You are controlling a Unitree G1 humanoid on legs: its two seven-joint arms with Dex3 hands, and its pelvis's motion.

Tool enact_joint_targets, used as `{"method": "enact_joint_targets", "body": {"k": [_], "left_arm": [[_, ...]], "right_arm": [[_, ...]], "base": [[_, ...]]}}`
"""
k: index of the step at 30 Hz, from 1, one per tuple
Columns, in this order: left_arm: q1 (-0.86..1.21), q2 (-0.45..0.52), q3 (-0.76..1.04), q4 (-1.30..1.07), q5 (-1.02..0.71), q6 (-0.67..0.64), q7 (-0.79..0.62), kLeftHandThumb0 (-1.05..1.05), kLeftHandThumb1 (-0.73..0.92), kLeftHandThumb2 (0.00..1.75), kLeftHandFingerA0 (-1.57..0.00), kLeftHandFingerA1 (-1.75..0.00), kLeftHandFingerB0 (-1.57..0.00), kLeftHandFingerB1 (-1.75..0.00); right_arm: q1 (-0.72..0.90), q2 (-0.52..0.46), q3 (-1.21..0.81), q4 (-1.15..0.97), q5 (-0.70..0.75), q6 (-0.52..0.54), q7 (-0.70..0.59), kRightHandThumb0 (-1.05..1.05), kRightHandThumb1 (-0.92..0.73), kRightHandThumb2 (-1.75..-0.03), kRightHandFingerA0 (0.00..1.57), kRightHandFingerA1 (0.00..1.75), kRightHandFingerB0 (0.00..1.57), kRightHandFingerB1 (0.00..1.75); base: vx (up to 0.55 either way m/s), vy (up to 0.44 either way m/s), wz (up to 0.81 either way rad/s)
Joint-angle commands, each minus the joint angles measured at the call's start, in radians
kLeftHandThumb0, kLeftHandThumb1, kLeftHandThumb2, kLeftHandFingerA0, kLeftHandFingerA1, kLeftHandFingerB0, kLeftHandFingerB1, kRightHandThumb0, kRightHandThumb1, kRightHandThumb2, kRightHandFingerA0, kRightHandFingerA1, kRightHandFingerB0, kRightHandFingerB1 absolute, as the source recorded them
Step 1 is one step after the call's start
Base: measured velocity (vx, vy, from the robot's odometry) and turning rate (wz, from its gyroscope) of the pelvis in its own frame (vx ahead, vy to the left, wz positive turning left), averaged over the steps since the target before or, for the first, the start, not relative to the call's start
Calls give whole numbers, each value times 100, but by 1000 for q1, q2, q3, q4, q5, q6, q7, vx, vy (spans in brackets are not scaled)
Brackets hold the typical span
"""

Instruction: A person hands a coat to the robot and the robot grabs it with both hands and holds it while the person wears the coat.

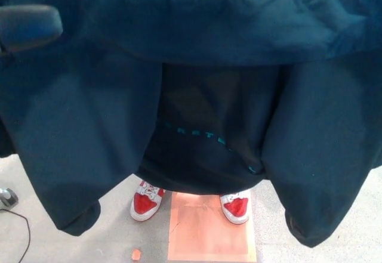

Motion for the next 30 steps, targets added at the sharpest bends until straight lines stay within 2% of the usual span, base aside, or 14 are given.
{"method": "enact_joint_targets", "body": {"k": [1,4,6,7,8,11,14,15,18,19,21,24,28,30], "left_arm": [[-224,135,-249,284,-83,153,-488,-87,54,97,-4,-20,-4,-14],[-299,130,-338,375,-43,178,-597,-91,55,100,-6,-16,-6,-14],[-326,130,-365,399,-49,200,-645,-89,54,99,-6,-13,-7,-14],[-358,131,-397,424,-57,229,-716,-87,53,97,-5,-15,-5,-14],[-382,132,-421,443,-56,251,-766,-88,53,97,-5,-16,-6,-14],[-419,145,-462,468,-50,287,-860,-87,53,97,-4,-16,-4,-13],[-471,151,-514,498,-113,388,-1035,-92,56,95,-4,-8,-6,-5],[-484,150,-526,504,-113,414,-1065,-91,55,93,-5,-8,-8,-7],[-507,148,-549,525,-111,446,-1117,-92,56,93,-5,-12,-12,-8],[-518,145,-559,531,-111,481,-1143,-91,56,91,-5,-9,-11,-8],[-521,145,-569,544,-114,491,-1169,-86,61,59,-6,-27,-2,-24],[-543,144,-585,556,-100,519,-1199,-78,47,89,-3,-30,-3,-19],[-571,134,-605,576,-76,537,-1224,-80,49,89,-3,-37,-2,-17],[-600,117,-622,589,-73,602,-1254,-81,58,58,-10,-28,-4,-23]], "right_arm": [[-246,-196,240,171,107,273,435,-86,-54,-79,8,40,3,14],[-307,-217,334,221,103,317,558,-80,-52,-89,9,43,0,15],[-333,-222,370,245,99,319,604,-83,-70,-60,16,33,0,16],[-360,-216,413,280,92,324,661,-89,-56,-88,11,43,4,10],[-387,-213,451,309,76,334,708,-94,-59,-73,18,40,1,14],[-432,-208,518,350,42,363,791,-95,-57,-95,25,47,0,7],[-464,-200,597,395,27,386,907,-87,-65,-60,38,40,0,21],[-464,-203,610,389,21,396,921,-95,-58,-91,29,48,2,4],[-486,-200,655,383,7,448,971,-93,-55,-91,27,47,0,4],[-505,-197,681,385,-4,467,1004,-89,-64,-62,35,40,0,19],[-535,-177,729,400,-28,468,1052,-95,-56,-90,31,48,1,1],[-576,-155,779,441,-34,497,1114,-84,-49,-90,22,47,0,11],[-607,-136,826,469,-42,512,1159,-86,-47,-88,50,60,4,11],[-631,-120,870,479,-78,508,1188,-91,-49,-87,67,66,4,6]], "base": [[0,0,0],[0,0,0],[0,0,0],[0,0,0],[0,0,0],[0,0,0],[0,0,0],[0,0,0],[0,0,0],[0,0,0],[0,0,0],[0,0,0],[0,0,0],[0,0,0]]}}
